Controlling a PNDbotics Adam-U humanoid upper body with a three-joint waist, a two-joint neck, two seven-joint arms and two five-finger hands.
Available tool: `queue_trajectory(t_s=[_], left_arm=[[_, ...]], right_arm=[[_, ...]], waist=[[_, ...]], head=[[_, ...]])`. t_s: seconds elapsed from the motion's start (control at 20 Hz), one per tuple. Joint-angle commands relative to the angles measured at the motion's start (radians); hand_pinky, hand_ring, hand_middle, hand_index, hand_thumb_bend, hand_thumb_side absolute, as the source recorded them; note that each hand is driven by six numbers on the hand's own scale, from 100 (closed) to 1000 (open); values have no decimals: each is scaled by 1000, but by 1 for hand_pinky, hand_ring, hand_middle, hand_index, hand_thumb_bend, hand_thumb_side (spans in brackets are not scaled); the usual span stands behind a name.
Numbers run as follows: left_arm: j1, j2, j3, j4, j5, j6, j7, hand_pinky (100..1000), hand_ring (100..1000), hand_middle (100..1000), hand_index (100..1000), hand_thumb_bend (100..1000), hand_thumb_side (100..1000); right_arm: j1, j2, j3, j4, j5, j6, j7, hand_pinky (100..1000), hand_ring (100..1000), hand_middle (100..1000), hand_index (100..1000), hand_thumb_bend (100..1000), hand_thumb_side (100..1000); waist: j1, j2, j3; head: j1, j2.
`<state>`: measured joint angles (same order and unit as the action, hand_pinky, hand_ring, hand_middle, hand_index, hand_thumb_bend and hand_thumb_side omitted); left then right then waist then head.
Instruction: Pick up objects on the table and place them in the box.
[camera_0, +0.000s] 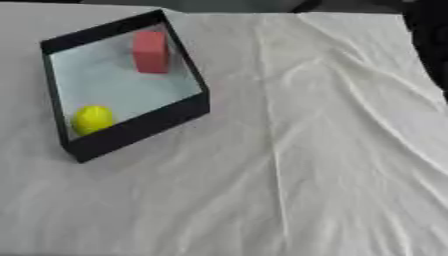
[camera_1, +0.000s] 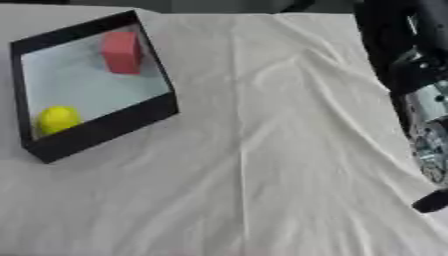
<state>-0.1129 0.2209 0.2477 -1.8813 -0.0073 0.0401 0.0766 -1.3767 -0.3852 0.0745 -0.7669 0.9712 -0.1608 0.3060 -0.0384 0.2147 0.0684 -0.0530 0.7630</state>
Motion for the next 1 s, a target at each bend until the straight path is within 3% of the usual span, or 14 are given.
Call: queue_trajectory(t_s=[0.05, 0.4, 0.45, 0.5, 0.8, 1.0], left_arm=[[-2, 31, -3, -17, 4, 3, -2, 887, 747, 776, 787, 151, 876], [-3, 36, -6, -17, 9, 5, -5, 886, 748, 776, 788, 152, 872], [-3, 36, -6, -18, 9, 5, -5, 886, 748, 776, 788, 147, 884], [-3, 36, -6, -18, 10, 5, -5, 886, 748, 776, 788, 152, 872], [-3, 35, -8, -20, 13, 5, -6, 886, 748, 777, 789, 153, 871], [-7, 31, -14, -19, 16, 6, -11, 886, 748, 778, 789, 155, 871]], right_arm=[[-42, 2, 35, -83, -69, -11, 19, 808, 594, 391, 575, 394, 100], [-85, 67, 106, -172, -170, 8, 68, 802, 587, 385, 567, 395, 100], [-89, 77, 118, -181, -181, 10, 77, 801, 587, 385, 566, 481, 134], [-93, 86, 129, -189, -190, 13, 85, 801, 588, 386, 566, 398, 100], [-127, 179, 180, -221, -204, 43, 118, 799, 588, 386, 565, 402, 100], [-135, 284, 193, -226, -201, 63, 129, 799, 584, 385, 567, 401, 100]], waist=[[0, -29, 2], [-8, -46, 15], [-8, -47, 18], [-9, -48, 20], [-8, -53, 29], [-7, -56, 39]], head=[[-8, 7], [-17, 7], [-18, 7], [-21, 7], [-37, 7], [-51, 7]])
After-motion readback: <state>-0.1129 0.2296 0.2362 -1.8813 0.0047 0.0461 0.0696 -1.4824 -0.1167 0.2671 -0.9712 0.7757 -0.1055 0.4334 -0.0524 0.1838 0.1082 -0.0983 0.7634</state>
